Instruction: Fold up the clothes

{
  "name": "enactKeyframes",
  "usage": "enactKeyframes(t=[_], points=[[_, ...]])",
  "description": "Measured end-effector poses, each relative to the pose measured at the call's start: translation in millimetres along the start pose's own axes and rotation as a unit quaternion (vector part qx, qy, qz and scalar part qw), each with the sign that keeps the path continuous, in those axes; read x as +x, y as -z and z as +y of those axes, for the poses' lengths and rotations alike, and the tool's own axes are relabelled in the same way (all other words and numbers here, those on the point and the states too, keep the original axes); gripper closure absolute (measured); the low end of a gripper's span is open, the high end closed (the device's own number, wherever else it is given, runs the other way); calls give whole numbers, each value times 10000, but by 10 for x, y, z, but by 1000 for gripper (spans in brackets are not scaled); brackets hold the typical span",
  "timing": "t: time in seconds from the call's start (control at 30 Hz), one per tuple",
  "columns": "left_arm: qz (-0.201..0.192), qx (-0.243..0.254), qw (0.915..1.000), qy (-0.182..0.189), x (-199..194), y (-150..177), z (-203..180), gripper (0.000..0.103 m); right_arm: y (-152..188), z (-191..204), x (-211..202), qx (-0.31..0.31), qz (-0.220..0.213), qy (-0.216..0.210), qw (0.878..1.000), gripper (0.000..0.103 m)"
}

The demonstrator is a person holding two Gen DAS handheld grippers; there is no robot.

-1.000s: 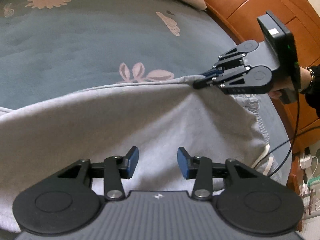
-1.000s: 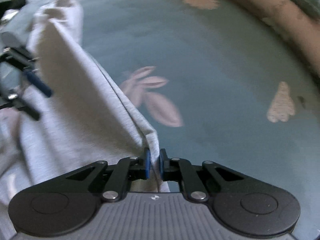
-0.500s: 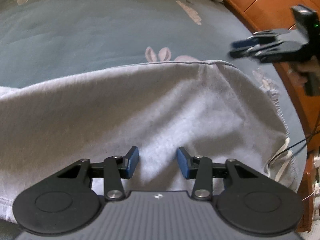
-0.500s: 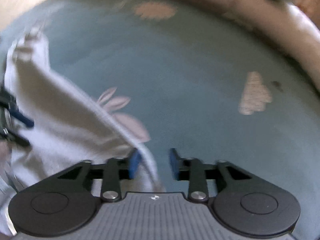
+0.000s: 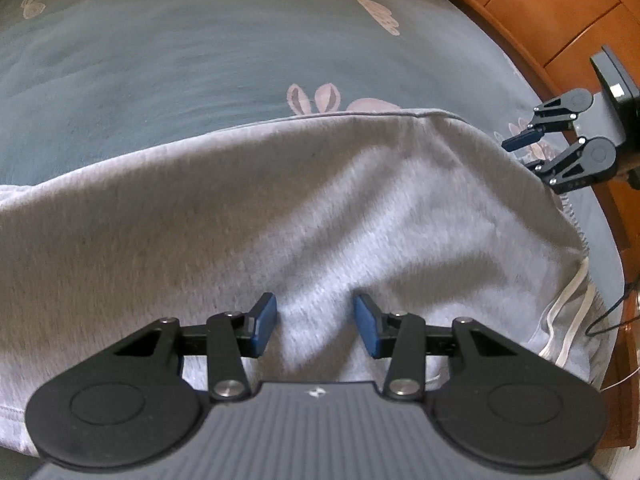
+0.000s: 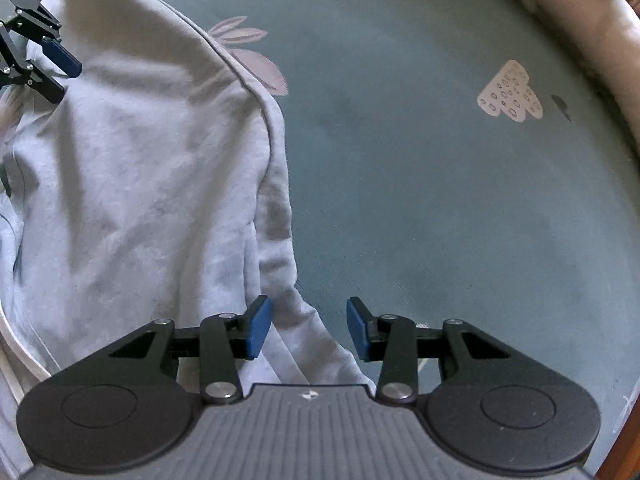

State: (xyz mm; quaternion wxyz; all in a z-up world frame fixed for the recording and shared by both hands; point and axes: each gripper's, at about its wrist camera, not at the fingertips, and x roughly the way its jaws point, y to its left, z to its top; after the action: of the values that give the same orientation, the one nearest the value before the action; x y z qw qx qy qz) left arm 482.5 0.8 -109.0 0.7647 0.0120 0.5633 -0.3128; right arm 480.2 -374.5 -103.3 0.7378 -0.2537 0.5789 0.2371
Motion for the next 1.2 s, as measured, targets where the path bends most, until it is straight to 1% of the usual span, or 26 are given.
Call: enactKeyframes(t=[0.07,0.13,0.23,0.27,0.3,0.33,0.37,0.4,0.43,0.47,0.57,0.67,0.77,0.83,0.93,0.97,1.0,1.07,1.13,1.2], points=[[20,75,10000,-35,5,-3,-20,59,49,-60,19,33,84,-113,9999,56],[43,135,9999,-42,6,-9,-34,55,101,-96,67,-26,193,-139,9997,56],[77,221,9997,-70,11,-14,-56,54,163,-207,124,270,147,-347,9989,54],[87,232,9997,-82,9,-18,-62,54,158,-222,134,341,169,-405,9985,55],[97,243,9996,-94,8,-22,-67,54,150,-248,133,464,225,-501,9974,57],[103,232,9996,-97,6,-24,-65,54,142,-267,131,598,272,-618,9959,72],[108,219,9997,-99,3,-25,-62,54,140,-245,123,590,273,-621,9959,83],[113,208,9997,-106,3,-27,-62,54,140,-208,111,529,258,-578,9966,85],[120,210,9996,-113,0,-28,-64,54,140,-171,100,467,243,-534,9972,93],[128,215,9996,-125,-4,-31,-70,54,145,-144,90,417,216,-382,9982,98],[141,236,9996,-109,-29,-36,-87,54,173,-184,32,601,64,108,9981,99],[114,297,9995,-78,-65,-37,-102,54,226,-331,-14,895,-31,630,9940,99],[115,340,9993,-104,-69,-32,-106,54,255,-436,23,1247,-22,792,9890,98],[123,373,9991,-162,-80,-31,-112,54,236,-399,103,1210,81,881,9887,97],[32,509,9984,-227,-156,-25,-136,54,242,-309,73,1216,65,1181,9855,86],[-16,576,9980,-253,-192,-20,-141,54,235,-269,-4,1262,-16,1261,9840,82],[-32,638,9975,-302,-218,-11,-138,54,219,-224,-99,1316,-119,1333,9822,82],[-56,756,9962,-418,-245,8,-130,54,187,-133,-289,1424,-325,1478,9782,71],[-59,846,9951,-501,-252,26,-120,54,137,-7,-436,1521,-563,1262,9787,66],[-77,765,9956,-544,-230,46,-90,54,76,134,-435,1701,-678,811,9797,66]])
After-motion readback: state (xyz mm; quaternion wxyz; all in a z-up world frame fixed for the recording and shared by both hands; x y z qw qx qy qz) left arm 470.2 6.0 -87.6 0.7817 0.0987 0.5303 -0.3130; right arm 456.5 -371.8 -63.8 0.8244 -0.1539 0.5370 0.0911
